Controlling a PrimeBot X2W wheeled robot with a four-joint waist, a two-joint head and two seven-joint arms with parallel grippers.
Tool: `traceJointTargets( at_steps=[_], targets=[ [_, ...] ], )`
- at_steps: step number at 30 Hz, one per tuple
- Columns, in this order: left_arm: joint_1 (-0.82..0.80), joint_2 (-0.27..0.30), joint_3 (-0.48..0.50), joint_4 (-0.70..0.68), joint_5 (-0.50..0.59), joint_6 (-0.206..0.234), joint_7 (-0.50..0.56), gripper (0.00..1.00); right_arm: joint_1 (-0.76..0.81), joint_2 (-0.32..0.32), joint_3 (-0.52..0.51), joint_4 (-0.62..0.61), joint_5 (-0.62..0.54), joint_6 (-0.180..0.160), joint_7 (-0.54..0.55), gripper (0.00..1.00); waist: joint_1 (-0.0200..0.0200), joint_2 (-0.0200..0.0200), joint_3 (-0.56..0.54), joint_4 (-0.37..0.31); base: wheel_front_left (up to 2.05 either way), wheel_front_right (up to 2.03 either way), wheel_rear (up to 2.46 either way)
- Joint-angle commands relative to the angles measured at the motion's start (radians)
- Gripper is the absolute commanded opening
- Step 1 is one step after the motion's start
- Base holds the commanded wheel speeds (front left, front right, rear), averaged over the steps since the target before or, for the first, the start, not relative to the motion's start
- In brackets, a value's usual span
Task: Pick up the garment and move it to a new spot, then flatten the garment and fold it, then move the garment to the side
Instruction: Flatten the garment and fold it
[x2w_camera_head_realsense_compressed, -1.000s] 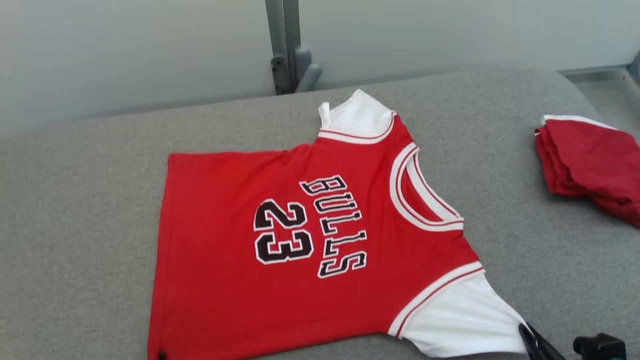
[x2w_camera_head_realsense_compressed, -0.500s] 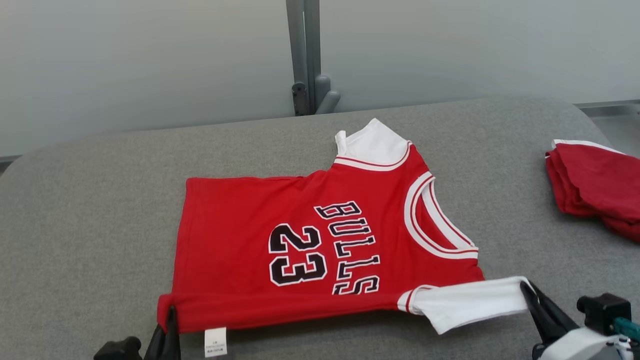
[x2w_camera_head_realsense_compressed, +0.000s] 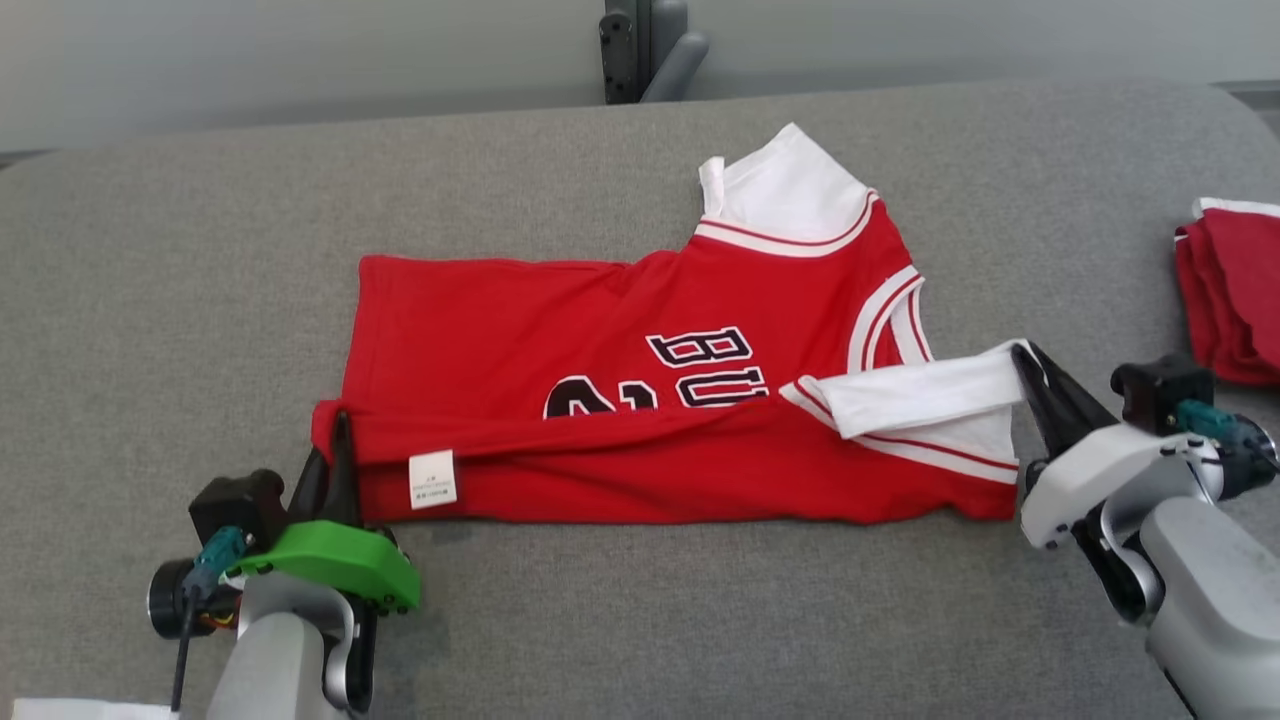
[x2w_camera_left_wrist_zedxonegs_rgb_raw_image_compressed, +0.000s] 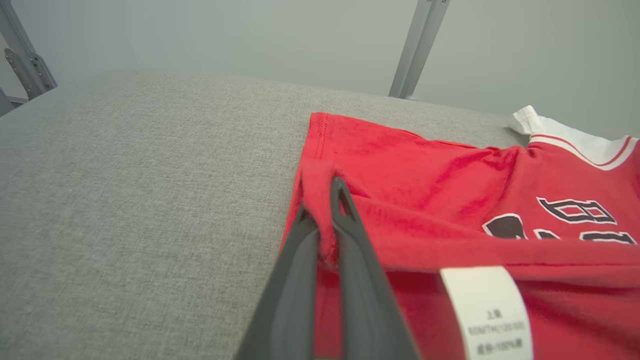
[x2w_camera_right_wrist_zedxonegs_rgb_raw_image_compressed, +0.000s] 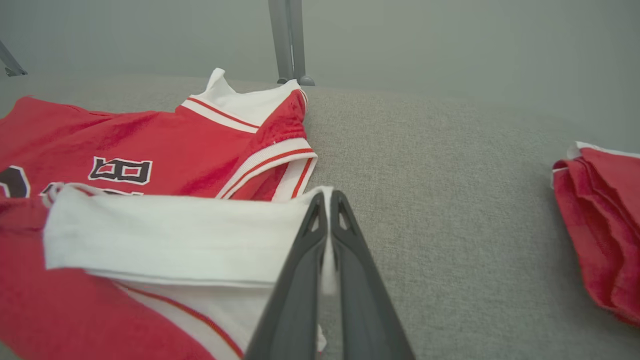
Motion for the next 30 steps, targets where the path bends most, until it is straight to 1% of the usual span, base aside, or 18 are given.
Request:
traceJointTargets(
  at_steps=[1,2,3,4,5,9,13,16,18,22,26,30],
  targets=[
    [-0.035,0.006,-0.002,0.007,-0.008,0.006,0.001,0.0,-0.038,0.005,0.003,0.019,0.001,-0.002,-0.003,0.0,0.0001,-0.0001,0.085,0.019,0.0,0.0,0.0],
    [-0.05,0.006,-0.004,0.012,-0.011,0.005,0.001,0.0,-0.064,0.012,0.004,0.036,0.003,-0.002,-0.003,0.0,0.0001,-0.0001,0.098,0.021,0.0,0.0,0.0],
    [-0.064,0.006,-0.005,0.016,-0.011,0.006,0.0,0.27,-0.088,0.019,-0.007,0.05,0.005,-0.002,-0.003,0.39,0.0001,-0.0001,0.11,0.022,0.0,0.0,0.0],
    [-0.079,0.006,-0.005,0.015,-0.017,0.007,0.0,0.69,-0.108,0.029,-0.022,0.06,0.008,-0.002,-0.003,1.0,0.0001,-0.0001,0.121,0.023,0.0,0.0,0.0],
    [-0.089,0.006,-0.005,0.012,-0.019,0.009,0.0,1.0,-0.119,0.039,-0.037,0.076,0.009,-0.002,-0.003,1.0,0.0001,-0.0001,0.128,0.025,0.0,0.0,0.0],
    [-0.093,0.005,-0.009,-0.014,-0.024,0.026,0.001,1.0,-0.13,0.053,-0.091,0.054,-0.019,-0.002,-0.003,1.0,0.0001,-0.0001,0.138,0.03,0.0,0.0,0.0],
    [-0.034,0.005,-0.003,-0.061,-0.033,0.045,0.0,1.0,-0.038,0.057,-0.152,-0.025,-0.038,-0.002,-0.003,1.0,0.0001,-0.0001,0.121,0.03,0.0,0.0,0.0],
    [0.015,0.005,-0.013,-0.087,-0.032,0.049,0.001,1.0,0.053,0.062,-0.152,-0.08,-0.039,-0.002,-0.003,1.0,0.0001,-0.0001,0.108,0.026,0.0,0.0,0.0],
    [0.041,0.005,-0.01,-0.102,-0.036,0.059,0.0,1.0,0.107,0.063,-0.141,-0.102,-0.035,-0.002,-0.003,1.0,0.0001,-0.0001,0.104,0.023,0.0,0.0,0.0],
    [0.084,0.005,-0.017,-0.109,-0.048,0.068,0.001,1.0,0.17,0.078,-0.128,-0.102,-0.019,-0.002,-0.003,1.0,0.0001,-0.0001,0.104,0.018,0.0,0.0,0.0],
    [0.084,0.005,-0.02,-0.104,-0.053,0.075,0.001,1.0,0.174,0.096,-0.125,-0.088,-0.013,-0.002,-0.003,1.0,0.0001,-0.0001,0.109,0.019,0.0,0.0,0.0],
    [0.075,0.005,-0.028,-0.096,-0.056,0.073,0.001,1.0,0.17,0.102,-0.13,-0.062,-0.014,-0.002,-0.003,1.0,0.0001,-0.0001,0.109,0.025,0.0,0.0,0.0]
  ],
)
